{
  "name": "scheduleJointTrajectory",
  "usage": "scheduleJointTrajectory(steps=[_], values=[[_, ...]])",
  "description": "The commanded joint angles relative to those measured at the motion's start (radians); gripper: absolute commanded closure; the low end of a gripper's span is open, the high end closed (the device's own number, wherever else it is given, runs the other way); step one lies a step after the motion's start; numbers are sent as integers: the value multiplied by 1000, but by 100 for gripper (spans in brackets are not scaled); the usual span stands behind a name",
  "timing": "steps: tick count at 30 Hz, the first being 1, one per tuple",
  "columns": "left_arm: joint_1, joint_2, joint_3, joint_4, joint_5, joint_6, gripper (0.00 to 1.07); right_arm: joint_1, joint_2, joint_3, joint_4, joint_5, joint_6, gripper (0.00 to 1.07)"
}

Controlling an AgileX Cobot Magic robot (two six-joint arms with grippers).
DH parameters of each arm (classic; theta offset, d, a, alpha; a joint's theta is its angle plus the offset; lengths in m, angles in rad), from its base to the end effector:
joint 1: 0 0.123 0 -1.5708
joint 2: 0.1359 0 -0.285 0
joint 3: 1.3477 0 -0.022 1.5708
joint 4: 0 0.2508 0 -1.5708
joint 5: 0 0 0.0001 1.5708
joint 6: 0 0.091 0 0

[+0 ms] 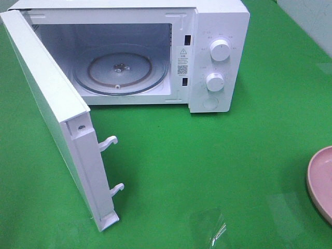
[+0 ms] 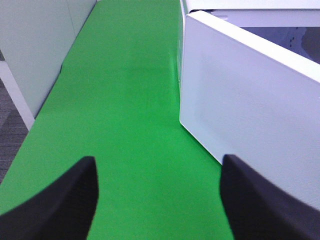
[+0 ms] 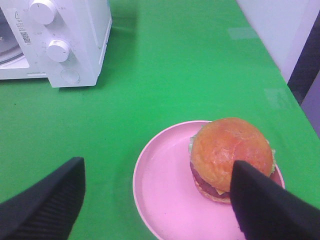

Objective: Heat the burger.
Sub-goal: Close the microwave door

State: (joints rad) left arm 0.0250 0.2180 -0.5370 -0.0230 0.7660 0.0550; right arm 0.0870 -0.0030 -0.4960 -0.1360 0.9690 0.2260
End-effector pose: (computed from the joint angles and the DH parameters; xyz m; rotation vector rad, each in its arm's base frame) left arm 0.0395 -0.0005 0.3090 0.0236 1.9304 0.0270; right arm -0.0008 -0.0103 0.2843 0.1340 1.9424 0.0469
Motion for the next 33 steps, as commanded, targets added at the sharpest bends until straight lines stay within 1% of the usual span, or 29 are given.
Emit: scheduleJointTrajectory(steps=[1, 2, 3, 4, 5, 8, 9, 10, 12, 13, 14, 15, 16, 17, 18, 19, 20, 21, 22, 23, 24, 25, 26, 27, 29, 30, 31, 32, 33], values=[[2, 85, 3, 35, -98, 3, 75, -5, -27, 1, -3, -5, -7, 31], [2, 85, 3, 35, -98, 3, 75, -5, -27, 1, -3, -5, -7, 31], [2, 146, 3, 31, -136, 3, 98, -5, -27, 1, -3, -5, -7, 31], [2, 146, 3, 31, -136, 3, 98, -5, -27, 1, -3, -5, -7, 31], [2, 198, 6, 23, -182, 7, 107, -5, -27, 1, -3, -5, -7, 31], [2, 246, 25, 23, -265, 7, 107, -5, -27, 1, -3, -5, -7, 31], [2, 280, 57, 17, -393, 7, 107, -5, -27, 1, -3, -5, -7, 31], [2, 280, 57, 17, -393, 7, 107, -5, -27, 1, -3, -5, -7, 31], [2, 331, 128, 1, -610, 7, 107, -5, -27, 1, -3, -5, -7, 31], [2, 331, 128, 1, -610, 7, 107, -5, -27, 1, -3, -5, -7, 31], [2, 360, 181, 0, -766, 6, 107, -5, -27, 1, -3, -5, -7, 31], [2, 360, 181, 0, -766, 6, 107, -5, -27, 1, -3, -5, -7, 31], [2, 393, 241, 0, -897, 6, 107, -5, -27, 1, -3, -5, -7, 31], [2, 393, 241, 0, -897, 6, 107, -5, -27, 1, -3, -5, -7, 31], [2, 435, 291, 0, -1018, 2, 107, -5, -27, 1, -3, -5, -7, 31], [2, 435, 291, 0, -1018, 2, 107, -5, -27, 1, -3, -5, -7, 31], [2, 479, 329, 0, -1126, -9, 107, -5, -27, 1, -3, -5, -7, 31], [2, 479, 329, 0, -1126, -9, 107, -5, -27, 1, -3, -5, -7, 31], [2, 523, 356, 0, -1196, -38, 107, -5, -27, 1, -3, -5, -7, 31], [2, 523, 356, 0, -1196, -38, 107, -5, -27, 1, -3, -5, -7, 31], [2, 593, 364, 6, -1238, -68, 107, -5, -27, 1, -3, -5, -7, 31], [2, 593, 364, 6, -1238, -68, 107, -5, -27, 1, -3, -5, -7, 31], [2, 645, 364, 45, -1267, -106, 107, -5, -27, 1, -3, -5, -7, 31], [2, 645, 364, 45, -1267, -106, 107, -5, -27, 1, -3, -5, -7, 31], [2, 739, 356, 194, -1362, -205, 107, -5, -27, 1, -3, -5, -7, 31], [2, 739, 356, 194, -1362, -205, 107, -5, -27, 1, -3, -5, -7, 31], [2, 779, 356, 267, -1396, -270, 107, -5, -27, 1, -3, -5, -7, 31], [2, 779, 356, 267, -1396, -270, 107, -5, -27, 1, -3, -5, -7, 31], [2, 812, 350, 324, -1426, -306, 107, -5, -27, 1, -3, -5, -7, 31]])
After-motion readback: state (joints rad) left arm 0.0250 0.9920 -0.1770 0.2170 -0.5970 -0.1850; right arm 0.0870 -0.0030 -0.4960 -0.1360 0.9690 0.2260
